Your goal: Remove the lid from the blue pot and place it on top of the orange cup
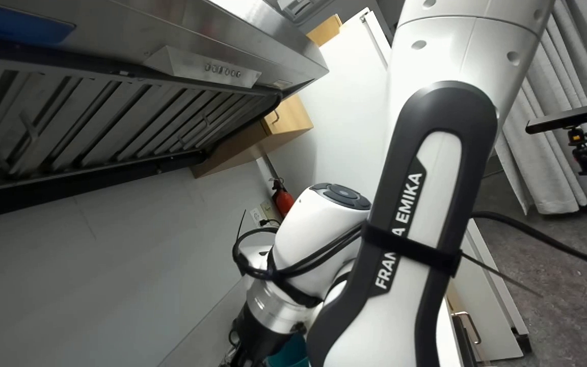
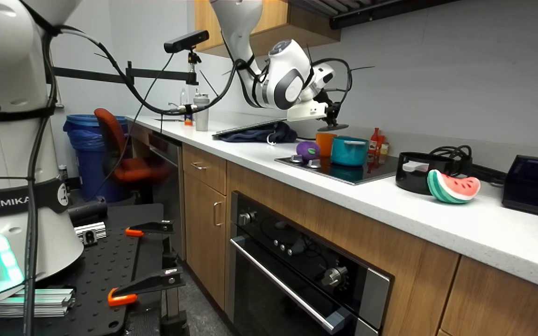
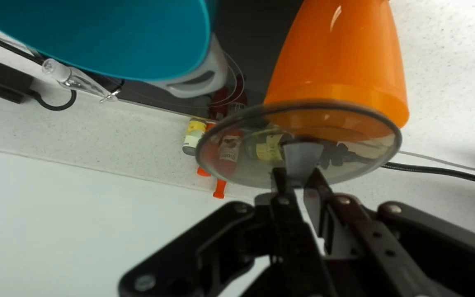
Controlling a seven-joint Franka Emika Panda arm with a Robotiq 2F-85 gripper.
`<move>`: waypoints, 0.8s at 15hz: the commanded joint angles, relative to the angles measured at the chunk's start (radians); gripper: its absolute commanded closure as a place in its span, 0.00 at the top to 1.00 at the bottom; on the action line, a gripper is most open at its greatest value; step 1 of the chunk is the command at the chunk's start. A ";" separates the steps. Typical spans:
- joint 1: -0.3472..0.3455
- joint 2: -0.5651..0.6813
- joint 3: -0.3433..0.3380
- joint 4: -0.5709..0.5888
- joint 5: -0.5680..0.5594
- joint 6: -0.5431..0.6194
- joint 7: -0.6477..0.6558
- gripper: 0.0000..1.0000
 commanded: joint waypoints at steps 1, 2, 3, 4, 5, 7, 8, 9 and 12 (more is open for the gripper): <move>0.009 -0.051 0.001 -0.062 -0.006 -0.031 -0.008 0.03; 0.011 -0.051 0.000 -0.066 -0.005 -0.032 -0.008 0.03; 0.011 -0.050 0.003 -0.069 -0.006 -0.033 -0.008 0.03; 0.010 -0.048 0.004 -0.072 -0.009 -0.030 -0.009 0.03; 0.009 -0.046 0.006 -0.073 -0.009 -0.031 -0.009 0.03; 0.008 -0.039 0.007 -0.069 -0.010 -0.033 -0.010 0.03; 0.007 -0.035 0.007 -0.065 -0.011 -0.032 -0.010 0.03; 0.005 -0.032 0.009 -0.063 -0.013 -0.032 -0.011 0.03; 0.007 -0.025 0.007 -0.049 -0.012 -0.036 -0.011 0.03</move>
